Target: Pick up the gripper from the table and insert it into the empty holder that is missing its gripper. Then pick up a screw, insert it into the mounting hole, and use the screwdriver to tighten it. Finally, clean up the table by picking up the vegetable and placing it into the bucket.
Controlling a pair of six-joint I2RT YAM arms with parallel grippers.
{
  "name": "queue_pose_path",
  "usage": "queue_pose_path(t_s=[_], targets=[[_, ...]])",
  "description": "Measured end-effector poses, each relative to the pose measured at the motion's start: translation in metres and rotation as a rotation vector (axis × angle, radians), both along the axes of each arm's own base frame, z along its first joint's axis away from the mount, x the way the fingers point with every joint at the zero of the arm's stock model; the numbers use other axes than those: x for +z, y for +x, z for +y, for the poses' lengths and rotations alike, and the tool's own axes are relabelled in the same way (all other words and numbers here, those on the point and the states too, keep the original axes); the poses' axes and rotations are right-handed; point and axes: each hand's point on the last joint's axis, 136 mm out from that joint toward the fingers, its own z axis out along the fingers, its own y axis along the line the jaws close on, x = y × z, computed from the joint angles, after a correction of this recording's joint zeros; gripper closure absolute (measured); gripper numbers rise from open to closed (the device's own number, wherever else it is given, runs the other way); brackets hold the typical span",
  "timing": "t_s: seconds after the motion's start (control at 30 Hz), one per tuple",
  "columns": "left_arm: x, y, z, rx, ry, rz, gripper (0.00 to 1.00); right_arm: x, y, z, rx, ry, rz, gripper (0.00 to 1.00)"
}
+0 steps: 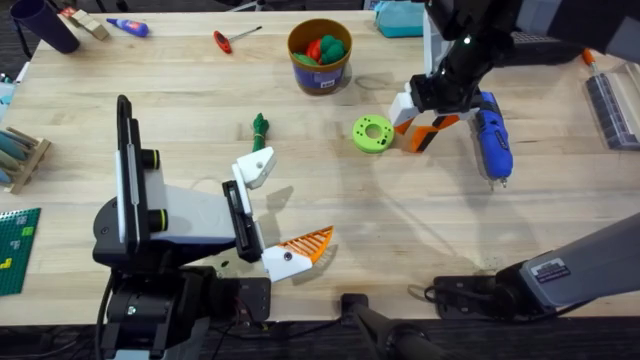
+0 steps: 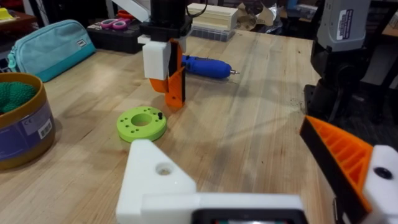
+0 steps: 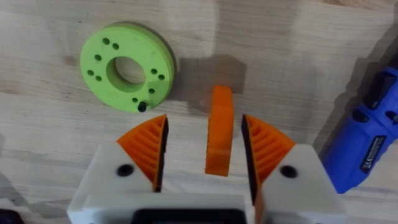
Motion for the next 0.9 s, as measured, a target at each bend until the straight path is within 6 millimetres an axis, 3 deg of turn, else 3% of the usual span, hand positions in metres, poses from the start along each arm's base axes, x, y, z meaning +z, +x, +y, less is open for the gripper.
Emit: queue_pose_path(t_s=[0.7,0.9], targets=[[0.001,0.000,0.000,0.000,0.000,-0.004,0.010,0.001,-0.004,0.005,0.050,0.028,0.013,0.362],[0.001,0.000,0.000,0.000,0.000,-0.004,0.010,0.027,-0.009,-0.002,-0.018,0.021,-0.045,0.362]])
